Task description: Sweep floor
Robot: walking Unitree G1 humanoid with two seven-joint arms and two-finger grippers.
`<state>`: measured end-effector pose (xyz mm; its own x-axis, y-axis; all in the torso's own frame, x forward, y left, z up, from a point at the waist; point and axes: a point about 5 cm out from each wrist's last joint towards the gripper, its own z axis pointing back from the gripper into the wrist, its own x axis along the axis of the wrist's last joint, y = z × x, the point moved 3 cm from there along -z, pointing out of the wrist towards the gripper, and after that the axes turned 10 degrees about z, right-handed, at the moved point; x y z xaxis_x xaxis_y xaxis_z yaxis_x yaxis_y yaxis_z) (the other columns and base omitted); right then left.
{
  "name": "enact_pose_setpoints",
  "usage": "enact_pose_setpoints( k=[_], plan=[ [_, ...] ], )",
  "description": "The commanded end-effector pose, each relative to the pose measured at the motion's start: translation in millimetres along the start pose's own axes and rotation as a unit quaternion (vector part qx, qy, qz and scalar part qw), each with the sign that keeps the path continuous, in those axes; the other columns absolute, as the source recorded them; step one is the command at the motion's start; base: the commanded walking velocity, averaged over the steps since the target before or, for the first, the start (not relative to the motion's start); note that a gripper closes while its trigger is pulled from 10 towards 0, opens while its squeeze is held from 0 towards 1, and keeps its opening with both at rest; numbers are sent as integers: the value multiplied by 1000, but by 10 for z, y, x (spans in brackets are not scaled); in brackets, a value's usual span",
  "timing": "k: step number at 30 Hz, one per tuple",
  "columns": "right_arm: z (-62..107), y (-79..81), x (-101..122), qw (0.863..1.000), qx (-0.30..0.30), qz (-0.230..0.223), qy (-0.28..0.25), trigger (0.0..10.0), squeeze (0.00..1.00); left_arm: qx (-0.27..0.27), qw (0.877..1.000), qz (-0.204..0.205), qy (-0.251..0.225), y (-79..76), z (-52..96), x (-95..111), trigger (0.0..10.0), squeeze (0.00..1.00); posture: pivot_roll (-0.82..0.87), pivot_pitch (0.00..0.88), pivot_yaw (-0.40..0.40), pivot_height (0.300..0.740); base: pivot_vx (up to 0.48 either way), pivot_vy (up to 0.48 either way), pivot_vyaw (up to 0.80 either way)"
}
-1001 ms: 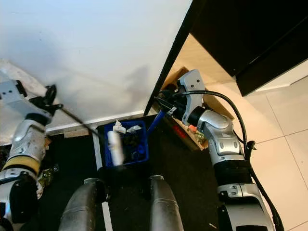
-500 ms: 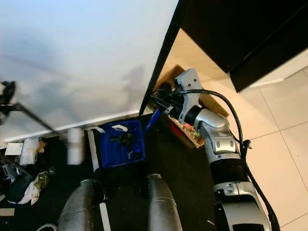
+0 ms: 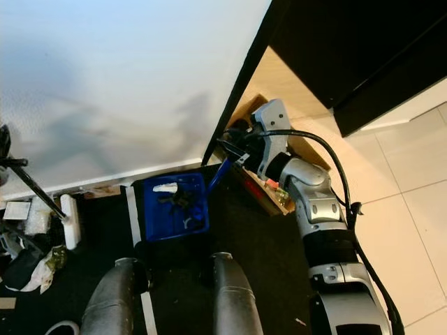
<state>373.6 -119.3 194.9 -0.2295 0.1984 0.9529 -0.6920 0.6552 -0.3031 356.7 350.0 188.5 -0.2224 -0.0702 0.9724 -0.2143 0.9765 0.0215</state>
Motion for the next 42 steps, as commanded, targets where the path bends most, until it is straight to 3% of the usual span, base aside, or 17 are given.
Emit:
enact_pose_setpoints(
  k=[1,7,9,12,13,15,16,18,21,23,26,30,32,33,36,39,42],
  plan=[
    [22,244,-340,995,44,-73,43,10000,0,3,999,2,33,-20,90,-205,10000,0,-127,533,-148,740,0,0,0],
    [68,218,-318,996,43,-68,44,10000,0,41,999,-17,26,-172,-63,-140,10000,0,-154,548,-132,740,0,0,0],
    [87,220,-313,996,42,-68,44,10000,0,61,997,32,16,-257,-162,-72,10000,0,-162,554,-133,740,0,0,0],
    [78,248,-320,996,44,-71,43,10000,0,35,986,159,27,-527,-233,-130,10000,0,-151,550,-127,740,0,0,0],
    [78,248,-320,996,44,-71,43,10000,0,35,986,159,27,-527,-233,-130,10000,0,-151,550,-127,740,0,0,0],
    [59,258,-313,996,44,-73,41,10000,0,-29,973,225,51,-879,-254,-212,10000,0,-150,544,-127,740,0,0,0],
    [59,258,-313,996,44,-73,41,10000,0,-29,973,225,51,-879,-254,-212,10000,0,-150,544,-127,740,0,0,0],
    [45,262,-302,996,45,-73,38,10000,0,-90,958,263,69,-1187,-238,-263,10000,0,-148,539,-125,740,0,0,0],
    [42,257,-291,996,45,-73,38,10000,0,-155,937,300,83,-1477,-204,-280,10000,0,-146,535,-125,740,0,0,0],
    [43,255,-287,996,45,-73,38,10000,0,-170,932,310,86,-1544,-196,-278,10000,0,-146,535,-125,740,0,0,0],
    [53,240,-282,996,42,-73,37,10000,0,-274,894,346,75,-1759,-150,-144,10000,0,-124,528,-114,740,0,0,0],
    [61,237,-291,996,40,-74,37,10000,0,-323,878,349,45,-1654,-156,50,10000,0,-112,525,-111,740,0,0,0],
    [59,242,-300,996,40,-75,36,10000,0,-317,897,309,18,-1405,-201,195,10000,0,-95,524,-108,740,0,0,0],
    [59,242,-300,996,40,-75,36,10000,0,-317,897,309,18,-1405,-201,195,10000,0,-95,524,-108,740,0,0,0],
    [36,258,-304,996,41,-77,34,10000,0,-280,938,206,-10,-940,-250,373,10000,0,-83,524,-107,740,0,0,0],
    [28,263,-302,996,42,-78,33,10000,0,-271,946,174,-13,-802,-246,416,10000,0,-83,524,-107,740,0,0,0],
    [11,269,-298,995,44,-79,32,10000,0,-249,966,66,8,-426,-161,431,10000,0,-75,527,-109,740,0,0,0]
  ],
)
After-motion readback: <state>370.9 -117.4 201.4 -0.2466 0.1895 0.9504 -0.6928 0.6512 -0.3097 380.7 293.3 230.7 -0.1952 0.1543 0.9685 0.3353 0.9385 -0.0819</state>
